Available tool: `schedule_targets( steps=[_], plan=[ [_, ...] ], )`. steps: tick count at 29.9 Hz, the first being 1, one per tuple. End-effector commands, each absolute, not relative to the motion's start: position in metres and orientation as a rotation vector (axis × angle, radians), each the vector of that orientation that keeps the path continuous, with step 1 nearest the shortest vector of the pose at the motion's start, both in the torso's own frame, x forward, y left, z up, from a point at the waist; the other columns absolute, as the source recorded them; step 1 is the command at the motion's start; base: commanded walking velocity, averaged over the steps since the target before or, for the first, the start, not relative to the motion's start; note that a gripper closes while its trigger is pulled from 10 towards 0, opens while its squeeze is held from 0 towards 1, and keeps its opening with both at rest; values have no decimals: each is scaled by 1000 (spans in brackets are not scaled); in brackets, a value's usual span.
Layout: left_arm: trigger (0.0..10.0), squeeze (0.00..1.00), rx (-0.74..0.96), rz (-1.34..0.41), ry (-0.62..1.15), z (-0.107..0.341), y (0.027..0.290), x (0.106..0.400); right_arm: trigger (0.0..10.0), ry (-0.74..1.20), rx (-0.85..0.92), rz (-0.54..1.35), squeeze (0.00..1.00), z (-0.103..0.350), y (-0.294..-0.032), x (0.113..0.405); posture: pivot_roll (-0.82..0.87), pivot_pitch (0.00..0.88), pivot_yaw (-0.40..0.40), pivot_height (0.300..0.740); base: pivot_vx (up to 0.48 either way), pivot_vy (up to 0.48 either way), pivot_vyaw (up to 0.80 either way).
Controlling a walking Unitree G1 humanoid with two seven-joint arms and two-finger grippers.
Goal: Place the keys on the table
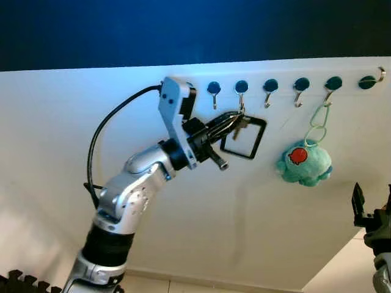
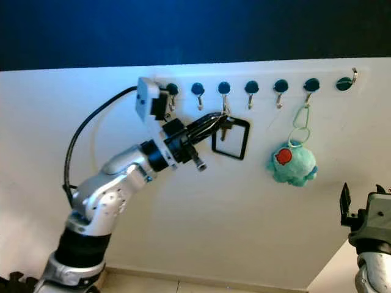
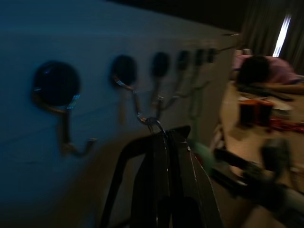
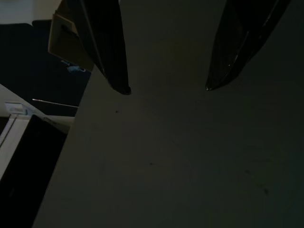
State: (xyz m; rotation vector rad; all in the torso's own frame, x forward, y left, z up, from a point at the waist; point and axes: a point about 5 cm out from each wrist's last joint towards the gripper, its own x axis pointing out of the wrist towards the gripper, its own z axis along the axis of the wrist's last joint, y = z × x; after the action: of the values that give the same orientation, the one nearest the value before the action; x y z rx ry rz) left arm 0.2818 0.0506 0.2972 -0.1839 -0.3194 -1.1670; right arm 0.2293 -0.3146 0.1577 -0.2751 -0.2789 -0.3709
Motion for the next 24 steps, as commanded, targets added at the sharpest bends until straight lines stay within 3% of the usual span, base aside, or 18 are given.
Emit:
schedule_targets(
  steps=[1, 11, 22, 23, 24],
  plan=[
    [10000, 0, -193, -1190, -270, 291, 54, 279, 10000, -260, -262, -363, 0, 153, -312, 230, -91, 96, 89, 740, 0, 0, 0],
    [10000, 0, -263, -1125, -199, 292, 43, 290, 10000, -260, -258, -354, 0, 152, -310, 233, -90, 95, 89, 740, 0, 0, 0],
    [10000, 0, -258, -993, -236, 300, 50, 304, 10000, -258, -259, -361, 0, 150, -310, 229, -104, 95, 101, 740, 0, 0, 0],
    [10000, 1000, -253, -980, -233, 299, 53, 305, 10000, -257, -259, -363, 0, 150, -310, 229, -107, 95, 101, 740, 0, 0, 0],
    [10000, 1000, -254, -981, -227, 298, 54, 305, 10000, -257, -259, -364, 0, 150, -310, 229, -107, 95, 101, 740, 0, 0, 0]
  ],
)
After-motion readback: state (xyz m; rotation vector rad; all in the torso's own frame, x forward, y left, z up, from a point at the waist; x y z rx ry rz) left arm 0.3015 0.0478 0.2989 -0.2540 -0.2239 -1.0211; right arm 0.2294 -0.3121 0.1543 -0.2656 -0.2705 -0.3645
